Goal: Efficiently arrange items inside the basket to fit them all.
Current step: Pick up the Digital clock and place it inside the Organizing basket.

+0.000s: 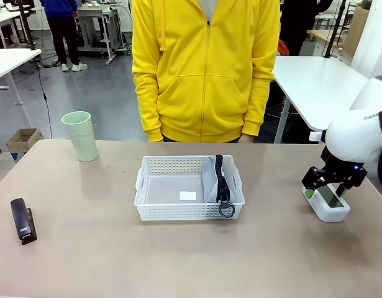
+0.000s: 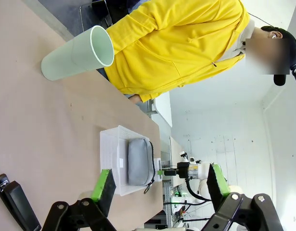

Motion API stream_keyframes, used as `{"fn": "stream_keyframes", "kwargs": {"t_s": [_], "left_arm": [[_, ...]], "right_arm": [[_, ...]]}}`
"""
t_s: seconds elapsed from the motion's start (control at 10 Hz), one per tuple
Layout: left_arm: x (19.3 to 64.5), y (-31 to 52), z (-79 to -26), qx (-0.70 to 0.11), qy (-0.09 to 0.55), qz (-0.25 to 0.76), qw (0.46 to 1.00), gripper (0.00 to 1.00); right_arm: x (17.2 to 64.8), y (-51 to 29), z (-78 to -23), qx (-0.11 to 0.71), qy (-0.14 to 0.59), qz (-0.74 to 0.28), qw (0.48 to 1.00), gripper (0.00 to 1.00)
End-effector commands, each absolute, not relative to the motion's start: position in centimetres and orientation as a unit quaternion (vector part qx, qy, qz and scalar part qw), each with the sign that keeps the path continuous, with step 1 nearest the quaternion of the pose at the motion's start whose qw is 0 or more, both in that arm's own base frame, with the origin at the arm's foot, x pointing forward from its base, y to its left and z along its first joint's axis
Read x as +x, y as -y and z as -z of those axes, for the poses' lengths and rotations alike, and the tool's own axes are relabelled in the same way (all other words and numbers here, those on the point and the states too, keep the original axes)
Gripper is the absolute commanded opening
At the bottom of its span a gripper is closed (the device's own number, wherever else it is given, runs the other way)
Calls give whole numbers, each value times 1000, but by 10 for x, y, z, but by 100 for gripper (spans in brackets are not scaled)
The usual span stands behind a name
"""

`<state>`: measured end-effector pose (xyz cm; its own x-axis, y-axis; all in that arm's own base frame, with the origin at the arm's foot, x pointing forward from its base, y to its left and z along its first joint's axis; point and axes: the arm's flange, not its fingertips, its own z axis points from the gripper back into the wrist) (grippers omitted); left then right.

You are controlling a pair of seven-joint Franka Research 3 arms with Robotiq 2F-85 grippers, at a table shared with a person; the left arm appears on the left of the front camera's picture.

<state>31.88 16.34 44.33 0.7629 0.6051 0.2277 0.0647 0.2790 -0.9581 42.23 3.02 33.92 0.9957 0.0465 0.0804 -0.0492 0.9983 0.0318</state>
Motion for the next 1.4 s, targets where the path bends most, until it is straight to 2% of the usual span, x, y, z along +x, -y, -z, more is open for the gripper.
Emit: {"fn": "stream_keyframes", "kwargs": {"t_s": [0.0, 0.3, 0.5, 0.9, 1.3], "left_arm": [[316, -164, -443, -574, 295, -172, 745, 100], [316, -164, -443, -574, 295, -172, 745, 100], [316, -164, -443, -574, 295, -172, 745, 100], [316, -164, -443, -574, 295, -172, 745, 100], [316, -164, -443, -574, 295, -172, 745, 100]], "right_arm": [[412, -25, -350, 12, 78, -6, 997, 100], [399, -13, -412, -17, 126, -7, 992, 100], [392, -9, -433, -27, 144, -1, 989, 100], [392, -10, -435, -1, 150, 1, 989, 100], [398, -9, -441, -11, 149, -18, 989, 100]]}}
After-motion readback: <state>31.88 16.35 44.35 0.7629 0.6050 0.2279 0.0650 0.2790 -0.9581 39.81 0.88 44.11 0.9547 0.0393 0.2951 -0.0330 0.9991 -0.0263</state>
